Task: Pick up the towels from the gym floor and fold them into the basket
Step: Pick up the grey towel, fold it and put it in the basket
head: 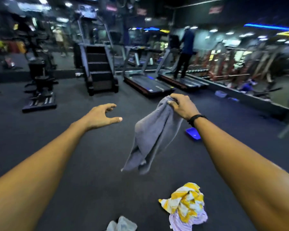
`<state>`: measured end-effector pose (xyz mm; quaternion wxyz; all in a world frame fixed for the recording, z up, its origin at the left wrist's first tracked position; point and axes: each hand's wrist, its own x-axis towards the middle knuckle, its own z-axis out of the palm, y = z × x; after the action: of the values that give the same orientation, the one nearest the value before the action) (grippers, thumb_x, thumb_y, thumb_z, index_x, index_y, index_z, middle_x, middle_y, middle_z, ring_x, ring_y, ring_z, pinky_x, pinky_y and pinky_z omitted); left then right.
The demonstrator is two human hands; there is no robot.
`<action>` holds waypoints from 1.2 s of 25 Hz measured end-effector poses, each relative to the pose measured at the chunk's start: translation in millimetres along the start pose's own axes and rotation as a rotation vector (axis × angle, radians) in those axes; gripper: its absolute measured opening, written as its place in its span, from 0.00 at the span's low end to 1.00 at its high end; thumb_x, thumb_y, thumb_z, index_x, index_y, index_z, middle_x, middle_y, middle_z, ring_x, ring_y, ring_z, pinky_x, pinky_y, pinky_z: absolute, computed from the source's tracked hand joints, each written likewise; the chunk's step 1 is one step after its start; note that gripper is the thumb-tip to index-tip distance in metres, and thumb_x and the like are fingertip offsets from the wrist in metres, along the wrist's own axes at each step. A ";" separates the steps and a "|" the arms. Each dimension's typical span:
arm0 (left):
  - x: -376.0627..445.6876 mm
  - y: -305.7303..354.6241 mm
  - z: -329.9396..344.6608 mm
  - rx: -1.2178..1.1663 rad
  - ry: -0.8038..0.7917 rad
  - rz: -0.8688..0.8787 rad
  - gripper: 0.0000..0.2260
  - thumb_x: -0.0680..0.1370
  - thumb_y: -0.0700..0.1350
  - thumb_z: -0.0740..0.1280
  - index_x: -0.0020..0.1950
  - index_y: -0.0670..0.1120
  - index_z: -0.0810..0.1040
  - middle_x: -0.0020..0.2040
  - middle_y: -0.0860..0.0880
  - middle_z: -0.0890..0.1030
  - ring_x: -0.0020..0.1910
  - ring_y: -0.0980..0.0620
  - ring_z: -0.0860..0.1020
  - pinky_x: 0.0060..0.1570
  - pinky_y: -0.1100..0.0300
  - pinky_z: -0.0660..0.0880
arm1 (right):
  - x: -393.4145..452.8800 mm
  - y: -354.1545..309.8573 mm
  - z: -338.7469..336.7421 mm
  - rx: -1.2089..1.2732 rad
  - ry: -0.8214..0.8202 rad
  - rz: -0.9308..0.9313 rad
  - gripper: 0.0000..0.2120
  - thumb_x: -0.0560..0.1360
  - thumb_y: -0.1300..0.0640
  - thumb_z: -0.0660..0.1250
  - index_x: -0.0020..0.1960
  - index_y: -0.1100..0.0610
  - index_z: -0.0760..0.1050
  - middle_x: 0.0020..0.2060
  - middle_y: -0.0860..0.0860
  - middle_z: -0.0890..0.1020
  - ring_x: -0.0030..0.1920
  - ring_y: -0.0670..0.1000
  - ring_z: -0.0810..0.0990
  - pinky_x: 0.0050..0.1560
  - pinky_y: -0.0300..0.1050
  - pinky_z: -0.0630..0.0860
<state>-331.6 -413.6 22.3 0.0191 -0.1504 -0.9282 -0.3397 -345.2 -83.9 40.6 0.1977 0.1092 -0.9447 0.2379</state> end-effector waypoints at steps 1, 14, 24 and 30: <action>7.9 18.7 7.9 -0.001 -0.027 0.045 0.33 0.71 0.57 0.72 0.73 0.50 0.67 0.70 0.47 0.72 0.68 0.50 0.71 0.66 0.56 0.66 | -16.9 13.1 -24.2 -0.034 0.014 0.042 0.09 0.78 0.56 0.62 0.40 0.48 0.68 0.43 0.52 0.79 0.48 0.57 0.77 0.47 0.51 0.72; -7.6 324.2 215.7 -0.115 -0.445 0.606 0.32 0.70 0.59 0.72 0.71 0.52 0.69 0.68 0.48 0.74 0.66 0.51 0.73 0.64 0.57 0.67 | -340.1 114.3 -291.8 -0.358 0.155 0.630 0.17 0.78 0.60 0.63 0.33 0.49 0.64 0.33 0.47 0.72 0.42 0.52 0.71 0.43 0.43 0.62; -156.2 539.0 360.4 -0.209 -0.664 0.847 0.32 0.71 0.58 0.73 0.72 0.53 0.68 0.69 0.50 0.73 0.68 0.52 0.70 0.63 0.58 0.67 | -618.3 129.5 -447.2 -0.492 0.342 0.970 0.10 0.78 0.60 0.63 0.37 0.57 0.71 0.38 0.54 0.77 0.44 0.57 0.75 0.44 0.45 0.66; -240.0 634.2 443.4 -0.172 -0.789 0.982 0.32 0.71 0.56 0.73 0.72 0.50 0.68 0.68 0.48 0.74 0.68 0.51 0.71 0.65 0.59 0.66 | -745.1 131.3 -492.0 -0.497 0.439 1.095 0.15 0.78 0.61 0.63 0.35 0.53 0.64 0.34 0.51 0.73 0.40 0.53 0.70 0.38 0.43 0.59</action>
<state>112.3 263.8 44.8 -0.1827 -0.6734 -0.6577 -0.2839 442.6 355.4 68.1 0.2556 -0.4897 -0.8282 0.0951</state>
